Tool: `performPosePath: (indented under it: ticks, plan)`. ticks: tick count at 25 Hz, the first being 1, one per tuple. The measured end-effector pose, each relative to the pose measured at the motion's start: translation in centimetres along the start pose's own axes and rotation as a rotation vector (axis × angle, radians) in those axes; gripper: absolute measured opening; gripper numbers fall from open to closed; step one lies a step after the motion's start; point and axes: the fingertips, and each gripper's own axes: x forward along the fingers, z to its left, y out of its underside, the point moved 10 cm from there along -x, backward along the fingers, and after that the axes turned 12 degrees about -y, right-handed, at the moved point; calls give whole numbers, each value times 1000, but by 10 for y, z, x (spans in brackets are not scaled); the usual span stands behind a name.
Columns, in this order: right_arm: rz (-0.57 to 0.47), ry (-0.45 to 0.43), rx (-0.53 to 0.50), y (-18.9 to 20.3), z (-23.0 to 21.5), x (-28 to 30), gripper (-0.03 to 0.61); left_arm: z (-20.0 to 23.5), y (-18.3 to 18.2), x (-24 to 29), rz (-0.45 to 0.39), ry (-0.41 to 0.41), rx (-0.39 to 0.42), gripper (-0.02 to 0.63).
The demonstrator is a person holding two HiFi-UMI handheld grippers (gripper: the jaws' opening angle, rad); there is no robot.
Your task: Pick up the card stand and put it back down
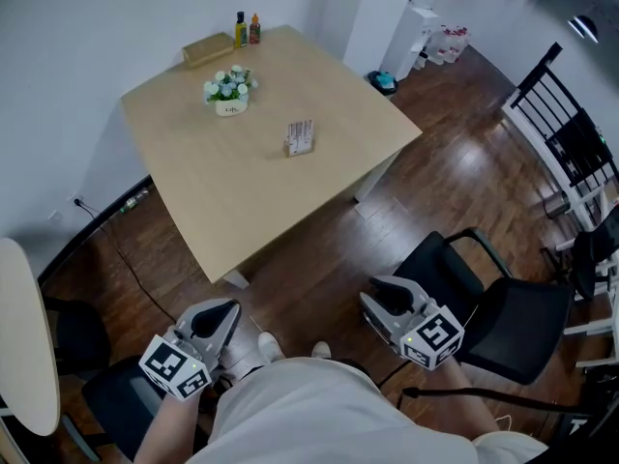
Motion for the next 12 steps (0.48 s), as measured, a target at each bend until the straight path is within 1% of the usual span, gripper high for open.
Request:
performPosePath:
  ticks: [5, 7, 12]
  plan:
    - [3, 7, -13, 7, 0, -24, 107, -31, -8, 21, 12, 63, 47, 3]
    - [15, 9, -22, 10, -3, -31, 107, -40, -11, 28, 12, 68, 55, 3]
    - [19, 1, -30, 12, -16, -46, 107, -55, -15, 40, 16, 62, 45, 4]
